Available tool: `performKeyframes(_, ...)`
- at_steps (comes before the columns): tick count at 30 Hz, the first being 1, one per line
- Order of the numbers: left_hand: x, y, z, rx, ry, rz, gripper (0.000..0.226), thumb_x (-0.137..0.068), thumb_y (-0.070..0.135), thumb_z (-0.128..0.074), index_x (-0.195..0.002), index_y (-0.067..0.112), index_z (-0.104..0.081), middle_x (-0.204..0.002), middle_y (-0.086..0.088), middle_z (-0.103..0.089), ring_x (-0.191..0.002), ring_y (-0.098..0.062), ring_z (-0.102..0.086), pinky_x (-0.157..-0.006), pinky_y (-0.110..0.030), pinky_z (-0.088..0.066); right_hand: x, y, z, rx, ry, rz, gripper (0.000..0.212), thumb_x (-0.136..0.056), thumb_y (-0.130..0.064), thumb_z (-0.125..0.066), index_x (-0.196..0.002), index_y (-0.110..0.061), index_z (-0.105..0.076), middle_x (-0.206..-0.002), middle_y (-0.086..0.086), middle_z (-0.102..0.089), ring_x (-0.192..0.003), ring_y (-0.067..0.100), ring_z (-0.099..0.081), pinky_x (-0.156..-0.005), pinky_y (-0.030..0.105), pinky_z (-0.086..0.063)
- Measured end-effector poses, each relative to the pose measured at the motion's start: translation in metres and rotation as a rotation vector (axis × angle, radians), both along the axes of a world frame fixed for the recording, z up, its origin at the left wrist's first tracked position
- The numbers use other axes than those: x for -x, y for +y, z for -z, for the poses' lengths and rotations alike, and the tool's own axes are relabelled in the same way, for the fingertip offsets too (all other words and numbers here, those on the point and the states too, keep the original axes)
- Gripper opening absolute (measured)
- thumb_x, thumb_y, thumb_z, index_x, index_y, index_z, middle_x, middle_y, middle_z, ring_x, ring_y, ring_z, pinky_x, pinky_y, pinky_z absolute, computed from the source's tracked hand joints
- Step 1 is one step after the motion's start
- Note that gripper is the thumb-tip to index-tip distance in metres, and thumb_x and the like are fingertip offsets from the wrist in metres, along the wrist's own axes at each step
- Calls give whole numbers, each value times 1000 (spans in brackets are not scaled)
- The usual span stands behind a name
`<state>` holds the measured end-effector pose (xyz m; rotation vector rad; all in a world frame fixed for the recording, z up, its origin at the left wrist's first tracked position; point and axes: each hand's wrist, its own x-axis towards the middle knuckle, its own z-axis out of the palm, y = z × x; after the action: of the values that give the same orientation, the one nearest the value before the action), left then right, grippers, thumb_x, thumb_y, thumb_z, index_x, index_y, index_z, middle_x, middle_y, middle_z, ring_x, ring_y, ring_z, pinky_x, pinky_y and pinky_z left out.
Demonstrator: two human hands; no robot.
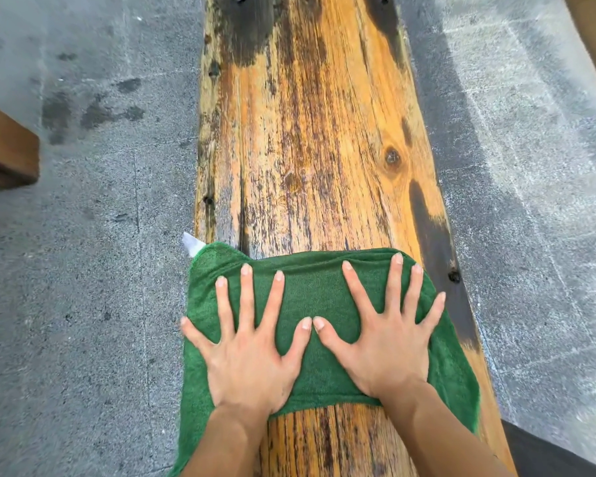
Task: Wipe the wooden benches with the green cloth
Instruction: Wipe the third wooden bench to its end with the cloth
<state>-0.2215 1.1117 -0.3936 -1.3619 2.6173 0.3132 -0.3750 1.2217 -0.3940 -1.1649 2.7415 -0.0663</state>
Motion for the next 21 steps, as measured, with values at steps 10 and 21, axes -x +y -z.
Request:
performKeyframes(10,24,-30,2,-12,11,-8,75,-95,83,-8,-162,52,6,-175,4,12,-161,-31,10,-111,-85,-4,19,-23,4,33,-1,17,89,-86,-96,-23,-163,-53,-10,-175,19,-1,-160,45,2,-118,80,-6)
performKeyframes(21,79,-97,6,6,59,-54,74,-94,84,-10,-161,55,4,-175,8,12,-161,-28,12,-111,-85,-3,75,-95,10,60,3,26,89,-85,-96,-17,-163,-54,-8,-175,19,0,-160,46,3,-118,80,-4)
